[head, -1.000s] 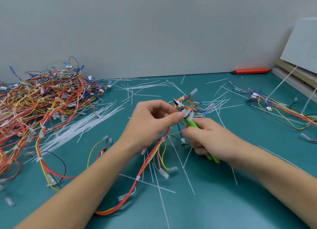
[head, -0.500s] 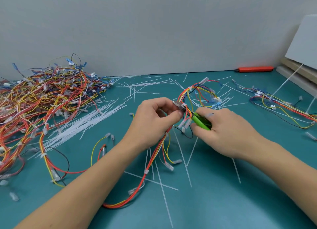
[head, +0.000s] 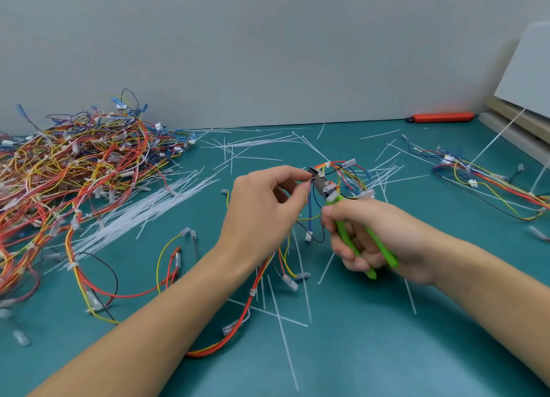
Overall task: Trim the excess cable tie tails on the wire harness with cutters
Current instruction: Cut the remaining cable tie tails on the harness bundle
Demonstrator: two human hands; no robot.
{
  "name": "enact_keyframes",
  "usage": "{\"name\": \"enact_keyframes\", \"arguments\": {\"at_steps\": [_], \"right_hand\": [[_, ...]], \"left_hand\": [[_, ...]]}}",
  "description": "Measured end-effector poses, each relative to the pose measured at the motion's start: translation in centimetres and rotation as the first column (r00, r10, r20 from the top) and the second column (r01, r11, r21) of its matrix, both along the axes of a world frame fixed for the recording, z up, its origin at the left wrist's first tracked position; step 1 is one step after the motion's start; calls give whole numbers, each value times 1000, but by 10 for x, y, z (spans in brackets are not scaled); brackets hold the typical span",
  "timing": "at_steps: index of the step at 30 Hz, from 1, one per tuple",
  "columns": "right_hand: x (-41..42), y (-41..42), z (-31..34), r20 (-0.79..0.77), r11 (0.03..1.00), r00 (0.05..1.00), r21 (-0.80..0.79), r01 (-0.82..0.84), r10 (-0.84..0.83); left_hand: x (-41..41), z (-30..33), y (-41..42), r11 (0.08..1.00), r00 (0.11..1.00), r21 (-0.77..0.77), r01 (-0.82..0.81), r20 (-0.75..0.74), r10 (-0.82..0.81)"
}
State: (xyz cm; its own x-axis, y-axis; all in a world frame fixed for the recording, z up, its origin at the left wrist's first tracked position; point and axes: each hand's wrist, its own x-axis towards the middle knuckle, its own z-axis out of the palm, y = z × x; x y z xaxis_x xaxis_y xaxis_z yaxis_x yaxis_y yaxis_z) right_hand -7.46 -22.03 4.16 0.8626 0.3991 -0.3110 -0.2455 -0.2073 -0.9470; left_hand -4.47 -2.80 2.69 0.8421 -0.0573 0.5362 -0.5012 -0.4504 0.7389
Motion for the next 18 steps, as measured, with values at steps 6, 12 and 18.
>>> {"name": "enact_keyframes", "arguments": {"at_steps": [6, 12, 18], "right_hand": [[3, -2, 2, -184, 972, 978, 229, -53, 97], [5, -1, -4, -194, 972, 975, 228, -62, 108], [5, -1, -4, -215, 978, 971, 202, -60, 104]], "left_hand": [[3, -2, -1, 997, 999, 64, -41, 21, 39], [5, -2, -1, 995, 999, 93, -33, 32, 30], [3, 0, -1, 988, 997, 147, -47, 59, 38]]}}
